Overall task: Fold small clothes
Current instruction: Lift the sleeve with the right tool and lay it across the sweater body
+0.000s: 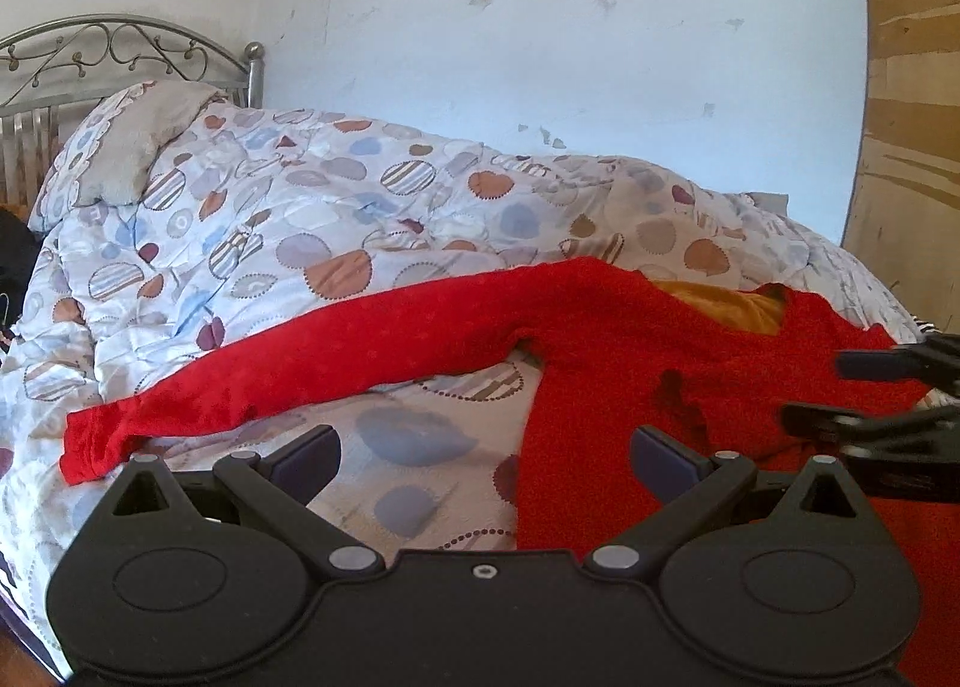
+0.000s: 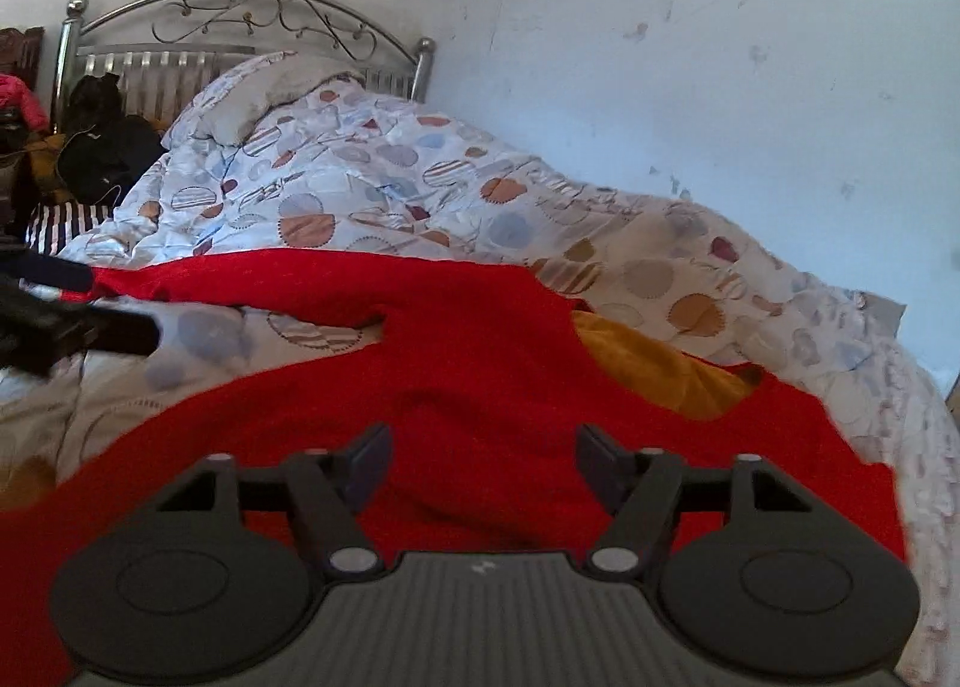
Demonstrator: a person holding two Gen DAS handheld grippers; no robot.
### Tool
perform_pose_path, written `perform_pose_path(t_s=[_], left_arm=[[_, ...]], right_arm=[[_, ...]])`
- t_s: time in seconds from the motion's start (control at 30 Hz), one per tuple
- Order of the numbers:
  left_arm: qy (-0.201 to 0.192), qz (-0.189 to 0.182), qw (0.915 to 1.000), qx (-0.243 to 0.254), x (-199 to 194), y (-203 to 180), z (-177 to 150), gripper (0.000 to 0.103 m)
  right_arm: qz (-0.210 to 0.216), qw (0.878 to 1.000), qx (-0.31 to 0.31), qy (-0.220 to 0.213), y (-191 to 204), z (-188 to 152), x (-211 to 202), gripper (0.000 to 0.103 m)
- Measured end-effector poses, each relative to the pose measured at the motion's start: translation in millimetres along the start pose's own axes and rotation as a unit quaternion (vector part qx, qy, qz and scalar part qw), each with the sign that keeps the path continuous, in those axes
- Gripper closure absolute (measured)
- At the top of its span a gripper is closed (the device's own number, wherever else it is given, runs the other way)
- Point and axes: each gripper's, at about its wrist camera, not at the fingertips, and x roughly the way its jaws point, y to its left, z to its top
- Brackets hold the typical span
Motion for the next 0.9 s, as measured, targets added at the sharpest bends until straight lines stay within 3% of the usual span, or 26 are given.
perform_pose_path(t_s=[0.1, 0.33, 0.53, 0.6, 0.73, 0.77, 0.8, 0.9], left_arm=[[-0.003, -0.011, 0.9999, 0.004, 9, -9, 0, 0.0], [-0.014, -0.043, 0.9988, 0.019, 60, -50, 4, 0.001], [0.003, -0.034, 0.9989, 0.031, 110, -74, -1, 0.0], [0.02, -0.029, 0.9988, 0.033, 120, -76, -6, 0.0], [0.028, -0.027, 0.999, 0.022, 125, -71, -15, 0.0], [0.032, -0.029, 0.9989, 0.016, 126, -69, -16, 0.0], [0.036, -0.031, 0.9988, 0.011, 127, -67, -17, 0.0], [0.042, -0.037, 0.9984, 0.003, 128, -63, -19, 0.0]], right_arm=[[-0.051, 0.999, 0.007, -0.005, -29, -12, -17, 0.011], [-0.204, 0.977, 0.046, 0.043, -108, -62, -34, 0.013], [-0.229, 0.968, 0.057, 0.082, -145, -91, -4, 0.035], [-0.23, 0.968, 0.034, 0.092, -148, -93, 11, 0.042], [-0.231, 0.969, -0.016, 0.085, -145, -88, 32, 0.047], [-0.233, 0.969, -0.022, 0.083, -145, -87, 33, 0.061], [-0.232, 0.969, -0.023, 0.084, -144, -87, 32, 0.086], [-0.234, 0.968, 0.008, 0.09, -147, -87, 28, 0.092]])
